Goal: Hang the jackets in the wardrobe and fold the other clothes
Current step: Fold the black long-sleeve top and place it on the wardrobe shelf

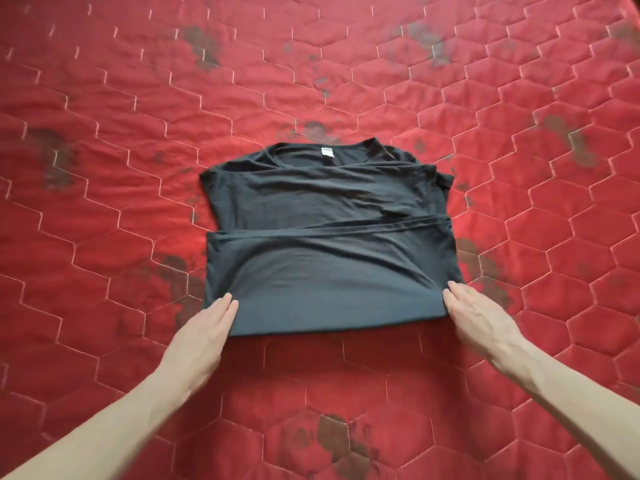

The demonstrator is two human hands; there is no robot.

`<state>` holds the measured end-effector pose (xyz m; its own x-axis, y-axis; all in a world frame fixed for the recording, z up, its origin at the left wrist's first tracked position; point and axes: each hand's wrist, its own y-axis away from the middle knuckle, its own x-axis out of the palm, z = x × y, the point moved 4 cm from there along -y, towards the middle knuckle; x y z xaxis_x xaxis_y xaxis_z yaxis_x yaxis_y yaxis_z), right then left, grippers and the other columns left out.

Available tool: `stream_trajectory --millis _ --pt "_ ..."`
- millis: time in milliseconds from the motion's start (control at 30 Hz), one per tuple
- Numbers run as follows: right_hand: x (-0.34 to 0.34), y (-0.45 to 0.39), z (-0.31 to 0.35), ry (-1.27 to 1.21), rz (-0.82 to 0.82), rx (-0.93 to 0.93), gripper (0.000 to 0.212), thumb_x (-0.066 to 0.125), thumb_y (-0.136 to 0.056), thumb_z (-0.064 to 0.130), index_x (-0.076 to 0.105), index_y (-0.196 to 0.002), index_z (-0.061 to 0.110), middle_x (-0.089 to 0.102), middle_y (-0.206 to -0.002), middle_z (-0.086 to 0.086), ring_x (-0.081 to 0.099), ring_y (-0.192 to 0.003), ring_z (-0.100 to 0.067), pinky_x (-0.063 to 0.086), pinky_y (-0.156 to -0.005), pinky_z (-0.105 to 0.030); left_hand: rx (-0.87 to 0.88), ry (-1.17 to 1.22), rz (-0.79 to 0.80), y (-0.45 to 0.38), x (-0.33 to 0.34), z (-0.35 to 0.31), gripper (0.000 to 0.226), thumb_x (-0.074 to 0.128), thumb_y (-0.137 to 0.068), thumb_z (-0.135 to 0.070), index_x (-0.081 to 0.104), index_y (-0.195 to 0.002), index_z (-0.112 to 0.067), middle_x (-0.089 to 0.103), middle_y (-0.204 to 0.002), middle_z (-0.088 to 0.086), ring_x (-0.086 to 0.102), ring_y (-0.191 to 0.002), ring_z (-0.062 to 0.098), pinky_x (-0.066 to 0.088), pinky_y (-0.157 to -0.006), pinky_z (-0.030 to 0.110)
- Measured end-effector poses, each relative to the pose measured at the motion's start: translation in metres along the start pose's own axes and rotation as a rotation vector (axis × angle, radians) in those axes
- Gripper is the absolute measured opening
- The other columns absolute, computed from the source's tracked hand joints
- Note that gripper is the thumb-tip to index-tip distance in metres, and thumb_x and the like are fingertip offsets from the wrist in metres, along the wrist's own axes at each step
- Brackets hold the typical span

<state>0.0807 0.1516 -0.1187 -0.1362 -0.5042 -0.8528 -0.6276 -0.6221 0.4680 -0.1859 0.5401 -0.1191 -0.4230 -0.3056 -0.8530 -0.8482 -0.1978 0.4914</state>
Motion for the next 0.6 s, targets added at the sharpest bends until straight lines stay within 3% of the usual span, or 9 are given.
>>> stream_trajectory --millis 67,133,200,300,367,400,433,500,600 --pt "0.004 0.024 0.004 -0.045 0.071 -0.015 0.035 0.041 -0.096 0.005 0.056 -0.127 0.015 0.056 -0.137 -0.004 0.054 -0.132 -0.021 0.042 -0.109 -0.031 0.015 -0.033 0.079 0.017 0.006 0.006 0.095 0.041 -0.084 0.017 0.009 -0.167 -0.015 0.004 -0.175 0.004 0.020 -0.159 0.018 0.019 -0.126 0.026" --pt "-0.002 0.045 0.013 -0.066 0.071 -0.085 0.017 0.066 -0.088 0.004 0.065 -0.101 0.015 0.066 -0.108 -0.005 0.068 -0.103 -0.024 0.054 -0.089 -0.035 0.024 -0.091 0.146 0.032 0.012 0.009 0.094 0.039 -0.087 0.014 0.003 -0.167 -0.021 0.000 -0.175 -0.001 0.020 -0.158 0.015 0.020 -0.124 0.023" --pt "0.001 0.063 0.017 -0.042 0.096 -0.138 0.020 0.079 -0.077 0.004 0.066 -0.088 0.016 0.066 -0.091 -0.004 0.069 -0.082 -0.024 0.057 -0.075 -0.038 0.037 -0.116 0.206 0.044 0.017 0.016 0.095 0.037 -0.087 0.014 0.003 -0.167 -0.025 0.003 -0.175 -0.005 0.023 -0.157 0.015 0.022 -0.123 0.023" --pt "0.008 0.090 0.024 0.048 0.251 -0.250 0.013 0.056 -0.098 0.014 0.061 -0.108 0.021 0.062 -0.112 0.000 0.063 -0.103 -0.021 0.050 -0.089 -0.034 0.083 -0.135 0.277 0.054 0.021 0.027 0.092 0.037 -0.088 0.010 0.014 -0.167 -0.031 0.017 -0.173 -0.011 0.032 -0.154 0.011 0.027 -0.121 0.020" --pt "0.003 0.097 0.024 -0.066 0.221 -0.306 0.016 0.079 -0.082 0.016 0.066 -0.090 0.019 0.066 -0.093 0.001 0.067 -0.083 -0.018 0.055 -0.072 -0.031 0.096 -0.185 0.343 0.056 0.020 0.029 0.079 0.039 -0.095 0.003 0.024 -0.164 -0.033 0.036 -0.167 -0.008 0.043 -0.148 0.012 0.034 -0.116 0.022" --pt "0.002 0.100 0.023 -0.036 0.278 -0.337 0.015 0.079 -0.082 0.016 0.065 -0.089 0.019 0.066 -0.093 0.001 0.068 -0.084 -0.019 0.055 -0.072 -0.031 0.106 -0.228 0.387 0.056 0.018 0.028 0.069 0.040 -0.100 -0.004 0.031 -0.161 -0.036 0.047 -0.159 -0.005 0.050 -0.142 0.015 0.038 -0.111 0.025" --pt "0.007 0.102 0.023 0.004 0.325 -0.384 0.006 0.065 -0.093 0.017 0.063 -0.099 0.019 0.065 -0.104 0.000 0.067 -0.096 -0.020 0.053 -0.083 -0.033 0.130 -0.266 0.430 0.056 0.016 0.026 0.057 0.040 -0.105 -0.013 0.040 -0.156 -0.038 0.057 -0.149 -0.003 0.055 -0.135 0.018 0.041 -0.106 0.028" --pt "0.016 0.103 0.018 0.053 0.399 -0.459 0.020 0.038 -0.105 0.017 0.056 -0.114 0.021 0.060 -0.120 0.001 0.058 -0.116 -0.023 0.044 -0.097 -0.035 0.193 -0.308 0.482 0.051 0.008 0.019 0.033 0.040 -0.108 -0.030 0.060 -0.134 -0.035 0.067 -0.128 0.000 0.062 -0.123 0.023 0.045 -0.098 0.034" --pt "0.007 0.089 0.001 -0.032 0.376 -0.410 0.020 0.041 -0.100 0.016 0.053 -0.111 0.027 0.060 -0.116 0.012 0.059 -0.113 -0.013 0.042 -0.091 -0.026 0.206 -0.323 0.464 0.033 -0.018 0.012 0.022 0.051 -0.102 -0.037 0.066 -0.107 -0.023 0.071 -0.110 0.003 0.066 -0.108 0.029 0.047 -0.084 0.035"
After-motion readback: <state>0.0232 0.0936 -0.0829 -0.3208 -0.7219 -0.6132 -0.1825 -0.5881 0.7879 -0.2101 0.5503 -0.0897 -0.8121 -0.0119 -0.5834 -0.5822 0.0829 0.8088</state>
